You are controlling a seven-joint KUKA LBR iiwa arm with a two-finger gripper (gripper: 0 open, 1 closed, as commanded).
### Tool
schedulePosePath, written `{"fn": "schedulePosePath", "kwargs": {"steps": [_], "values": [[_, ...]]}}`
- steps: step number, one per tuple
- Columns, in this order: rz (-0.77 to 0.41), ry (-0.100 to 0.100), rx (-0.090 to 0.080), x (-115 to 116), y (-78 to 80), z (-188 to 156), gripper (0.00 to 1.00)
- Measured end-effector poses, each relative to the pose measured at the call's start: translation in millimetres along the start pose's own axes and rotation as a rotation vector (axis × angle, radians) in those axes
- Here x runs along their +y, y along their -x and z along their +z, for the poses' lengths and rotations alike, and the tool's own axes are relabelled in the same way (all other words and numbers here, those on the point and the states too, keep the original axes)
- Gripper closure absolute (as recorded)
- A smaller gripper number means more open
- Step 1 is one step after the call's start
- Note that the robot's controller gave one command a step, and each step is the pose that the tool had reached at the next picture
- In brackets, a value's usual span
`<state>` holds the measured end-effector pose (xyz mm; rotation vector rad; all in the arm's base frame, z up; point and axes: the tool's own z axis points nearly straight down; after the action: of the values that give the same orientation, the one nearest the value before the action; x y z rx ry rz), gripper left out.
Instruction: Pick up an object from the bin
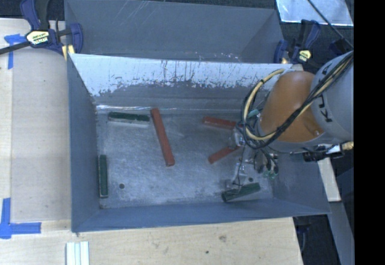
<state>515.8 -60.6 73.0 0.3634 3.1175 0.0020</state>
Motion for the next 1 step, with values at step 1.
{"fn": "schedulePosePath", "kwargs": {"steps": [1], "values": [[-0.341,-0.001,-0.006,10.4,96.7,0.2,1.0]]}}
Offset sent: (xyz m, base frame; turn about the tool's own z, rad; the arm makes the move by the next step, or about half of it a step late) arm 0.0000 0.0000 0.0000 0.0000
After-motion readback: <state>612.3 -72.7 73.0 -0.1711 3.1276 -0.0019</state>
